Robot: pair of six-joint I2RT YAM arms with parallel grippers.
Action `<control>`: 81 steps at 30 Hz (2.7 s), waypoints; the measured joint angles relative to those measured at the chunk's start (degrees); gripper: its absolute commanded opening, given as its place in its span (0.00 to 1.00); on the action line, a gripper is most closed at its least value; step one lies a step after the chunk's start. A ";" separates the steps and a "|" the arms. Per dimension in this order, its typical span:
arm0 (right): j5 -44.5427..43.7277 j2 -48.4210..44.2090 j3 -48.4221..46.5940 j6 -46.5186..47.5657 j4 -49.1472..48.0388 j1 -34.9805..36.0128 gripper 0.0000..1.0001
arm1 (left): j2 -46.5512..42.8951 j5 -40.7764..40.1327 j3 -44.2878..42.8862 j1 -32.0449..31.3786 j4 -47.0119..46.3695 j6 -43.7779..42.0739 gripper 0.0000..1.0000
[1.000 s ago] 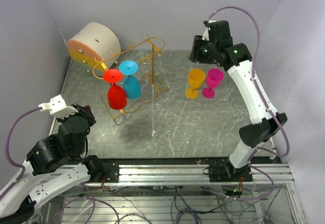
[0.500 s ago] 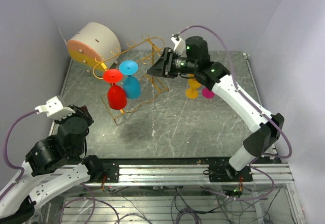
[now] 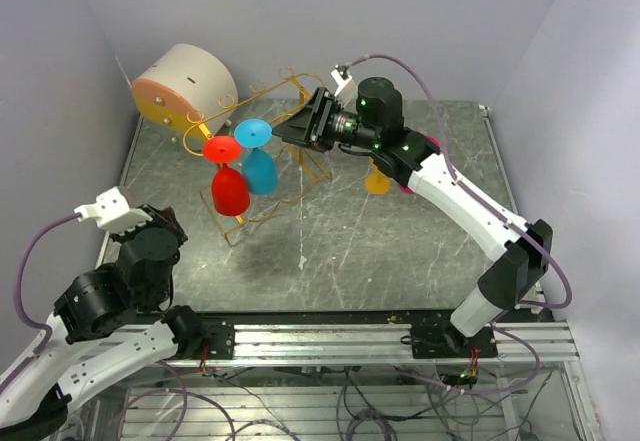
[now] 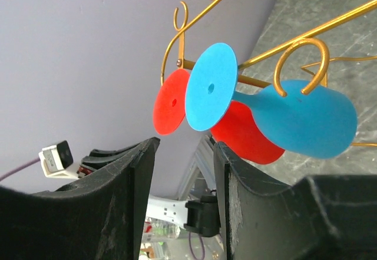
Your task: Take the wine glass off the wine glass rack
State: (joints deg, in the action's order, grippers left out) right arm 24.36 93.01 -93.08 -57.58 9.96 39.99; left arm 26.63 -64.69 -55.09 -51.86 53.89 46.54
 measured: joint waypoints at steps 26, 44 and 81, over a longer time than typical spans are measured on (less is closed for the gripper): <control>-3.87 3.50 2.21 -5.20 -5.81 1.84 0.40 | -0.79 0.48 0.00 0.00 0.00 -0.02 0.33; -3.85 6.51 0.04 -5.31 -7.13 1.88 0.29 | -0.74 0.72 0.00 0.00 0.00 -0.04 0.33; -2.25 3.21 3.28 -10.01 -10.99 1.88 0.00 | 0.00 0.90 0.00 0.02 -0.02 -0.09 0.34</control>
State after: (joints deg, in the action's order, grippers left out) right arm 22.11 96.23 -89.80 -67.59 -1.04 41.87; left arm 26.63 -63.79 -55.09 -51.83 53.87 46.46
